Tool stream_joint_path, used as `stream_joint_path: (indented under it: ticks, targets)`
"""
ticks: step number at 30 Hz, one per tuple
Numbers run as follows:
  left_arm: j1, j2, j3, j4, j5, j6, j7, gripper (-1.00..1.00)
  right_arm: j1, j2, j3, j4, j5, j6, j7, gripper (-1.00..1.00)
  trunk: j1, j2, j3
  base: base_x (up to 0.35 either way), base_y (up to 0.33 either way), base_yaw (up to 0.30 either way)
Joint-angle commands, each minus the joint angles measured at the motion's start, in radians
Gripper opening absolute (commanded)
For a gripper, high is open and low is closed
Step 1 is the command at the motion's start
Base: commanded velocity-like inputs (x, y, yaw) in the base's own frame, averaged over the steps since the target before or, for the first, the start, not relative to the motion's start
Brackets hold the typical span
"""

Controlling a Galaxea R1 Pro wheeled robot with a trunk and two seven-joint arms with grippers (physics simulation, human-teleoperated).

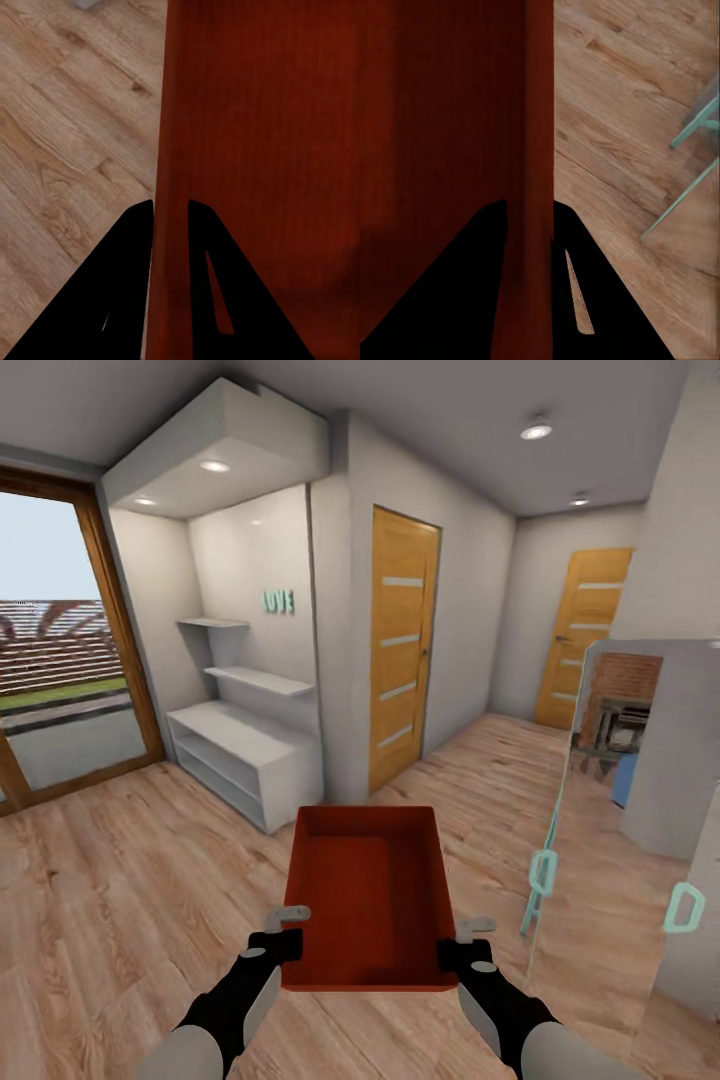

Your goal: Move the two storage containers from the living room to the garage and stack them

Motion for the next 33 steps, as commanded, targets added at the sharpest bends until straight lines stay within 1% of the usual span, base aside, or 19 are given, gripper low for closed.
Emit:
stream_joint_path:
  ticks: [1,6,33]
  targets:
    - [0.000,0.006,0.037,-0.006,-0.016,0.007,0.059,-1.00,-0.001,0.000,-0.004,-0.001,-0.022,0.001,0.001,-1.00,0.001,-0.001,0.000,0.323,0.000,-0.225]
    - [0.000,0.006,0.037,-0.005,-0.015,0.007,0.059,-1.00,-0.001,0.000,-0.004,-0.001,-0.022,0.000,0.000,-1.00,0.001,-0.001,0.000,0.323,0.000,-0.069]
    - [0.000,0.006,0.037,-0.005,-0.015,0.007,0.059,-1.00,-0.001,-0.001,-0.005,-0.001,-0.022,0.001,-0.002,-1.00,0.001,-0.001,0.000,0.323,0.000,-0.001]
